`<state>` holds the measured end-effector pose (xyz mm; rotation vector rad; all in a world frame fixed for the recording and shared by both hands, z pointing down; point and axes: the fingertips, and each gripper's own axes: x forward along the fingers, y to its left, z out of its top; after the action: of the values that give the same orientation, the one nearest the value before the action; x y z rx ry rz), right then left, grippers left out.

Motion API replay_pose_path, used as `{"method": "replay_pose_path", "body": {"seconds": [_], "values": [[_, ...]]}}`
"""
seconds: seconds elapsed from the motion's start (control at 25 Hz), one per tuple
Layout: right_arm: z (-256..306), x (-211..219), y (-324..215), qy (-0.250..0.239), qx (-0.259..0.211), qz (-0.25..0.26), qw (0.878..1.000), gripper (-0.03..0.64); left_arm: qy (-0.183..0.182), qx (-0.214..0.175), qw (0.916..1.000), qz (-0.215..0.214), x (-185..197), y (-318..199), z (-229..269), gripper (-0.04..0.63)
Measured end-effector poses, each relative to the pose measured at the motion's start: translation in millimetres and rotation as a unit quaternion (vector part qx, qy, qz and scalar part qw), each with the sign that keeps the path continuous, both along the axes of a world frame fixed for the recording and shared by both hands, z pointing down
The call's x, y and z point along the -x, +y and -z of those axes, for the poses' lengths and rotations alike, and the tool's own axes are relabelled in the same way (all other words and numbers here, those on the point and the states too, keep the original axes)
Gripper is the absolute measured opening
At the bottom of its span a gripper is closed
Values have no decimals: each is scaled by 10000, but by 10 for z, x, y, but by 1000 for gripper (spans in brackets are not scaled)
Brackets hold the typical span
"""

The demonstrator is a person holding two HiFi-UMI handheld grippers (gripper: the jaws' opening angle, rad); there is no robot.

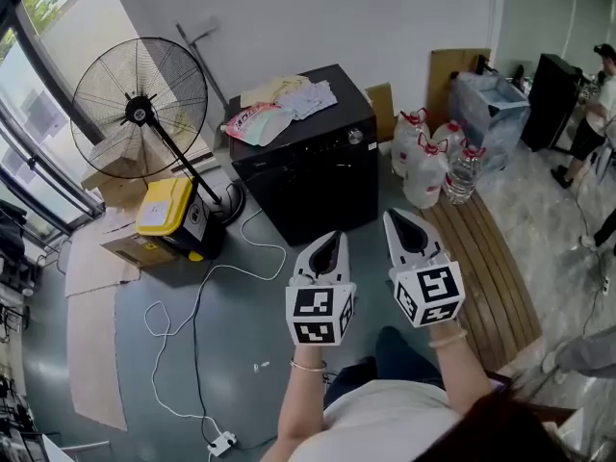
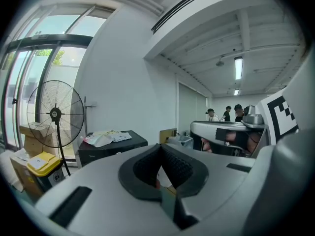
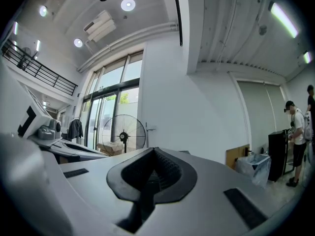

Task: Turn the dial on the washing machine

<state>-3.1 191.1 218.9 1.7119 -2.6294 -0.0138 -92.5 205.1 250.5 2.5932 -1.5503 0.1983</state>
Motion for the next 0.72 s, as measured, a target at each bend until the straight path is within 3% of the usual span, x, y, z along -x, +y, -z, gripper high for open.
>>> {"method": "replay_pose_path", "body": {"seconds": [0.72], "values": [[-172, -390, -1251, 224, 24, -48, 9997, 26, -58, 187, 9998, 74, -360, -1272, -190, 14]]}}
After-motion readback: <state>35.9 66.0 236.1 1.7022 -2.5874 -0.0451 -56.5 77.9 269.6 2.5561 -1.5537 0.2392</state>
